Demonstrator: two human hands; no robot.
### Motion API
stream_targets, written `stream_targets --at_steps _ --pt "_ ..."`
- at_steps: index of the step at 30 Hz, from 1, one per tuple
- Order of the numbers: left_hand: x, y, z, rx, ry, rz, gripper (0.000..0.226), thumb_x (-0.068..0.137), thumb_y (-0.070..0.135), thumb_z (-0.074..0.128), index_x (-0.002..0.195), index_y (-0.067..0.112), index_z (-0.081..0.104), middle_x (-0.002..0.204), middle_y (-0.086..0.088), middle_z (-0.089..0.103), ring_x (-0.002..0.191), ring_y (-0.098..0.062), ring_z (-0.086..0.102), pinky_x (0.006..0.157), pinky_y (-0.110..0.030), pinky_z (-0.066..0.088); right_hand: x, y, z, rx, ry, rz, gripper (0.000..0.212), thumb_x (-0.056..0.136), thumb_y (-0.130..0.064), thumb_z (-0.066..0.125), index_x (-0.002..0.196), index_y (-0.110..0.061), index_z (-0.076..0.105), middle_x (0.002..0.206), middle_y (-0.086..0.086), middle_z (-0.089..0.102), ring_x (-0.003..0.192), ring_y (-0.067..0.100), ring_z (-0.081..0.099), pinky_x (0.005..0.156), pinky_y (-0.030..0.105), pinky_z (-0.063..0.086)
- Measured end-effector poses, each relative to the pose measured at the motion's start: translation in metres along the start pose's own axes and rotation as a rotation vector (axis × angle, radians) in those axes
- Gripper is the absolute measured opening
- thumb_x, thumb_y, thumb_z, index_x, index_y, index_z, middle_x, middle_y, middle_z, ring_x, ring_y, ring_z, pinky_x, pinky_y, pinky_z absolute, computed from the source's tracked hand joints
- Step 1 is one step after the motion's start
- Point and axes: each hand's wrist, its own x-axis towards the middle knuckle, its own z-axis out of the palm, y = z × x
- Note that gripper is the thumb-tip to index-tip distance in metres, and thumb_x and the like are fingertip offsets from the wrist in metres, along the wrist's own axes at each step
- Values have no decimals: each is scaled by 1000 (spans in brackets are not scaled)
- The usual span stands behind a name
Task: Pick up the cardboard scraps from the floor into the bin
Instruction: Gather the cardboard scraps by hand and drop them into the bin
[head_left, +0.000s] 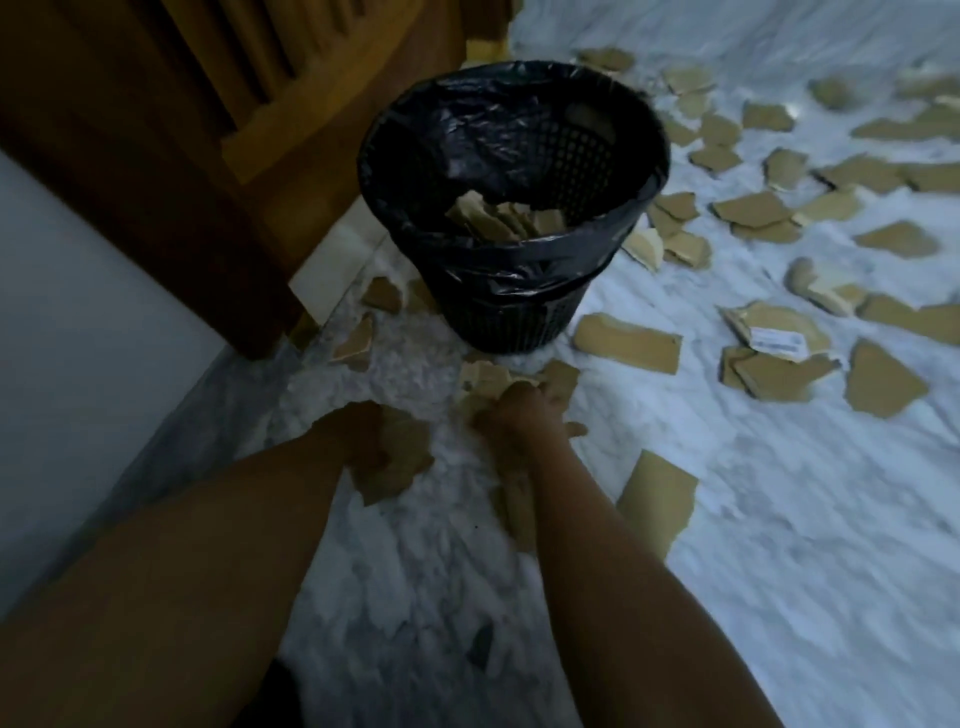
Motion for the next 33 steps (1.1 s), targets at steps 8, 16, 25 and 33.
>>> stream_targets --at_steps 8,16,25,33 --pt "10 52 -9 41 -38 162 81 89 47 66 149 5 30 147 -15 42 127 -29 50 104 -35 44 -29 31 16 117 233 276 42 93 -42 53 128 -18 54 133 10 46 132 35 37 114 57 17" --pt "-9 50 -8 -31 -84 232 91 93 52 59 156 7 12 161 -13 20 137 -32 39 101 -37 44 -40 29 -37 450 -4 82 1 92 -3 62 93 -2 62 99 18 67 80 21 69 73 32 60" --pt "-55 122 -17 -91 -110 394 76 97 48 53 156 13 19 161 -7 22 139 -28 37 89 -26 38 -48 106 -98 770 119 141 23 85 -13 74 90 4 60 82 23 62 63 29 62 60 36 51" --pt "-49 170 27 170 -139 415 63 92 39 65 143 9 43 146 -13 43 128 -31 46 100 -33 38 -28 162 -51 251 373 458 47 81 -39 64 119 -14 53 117 11 57 110 32 55 96 41 47"
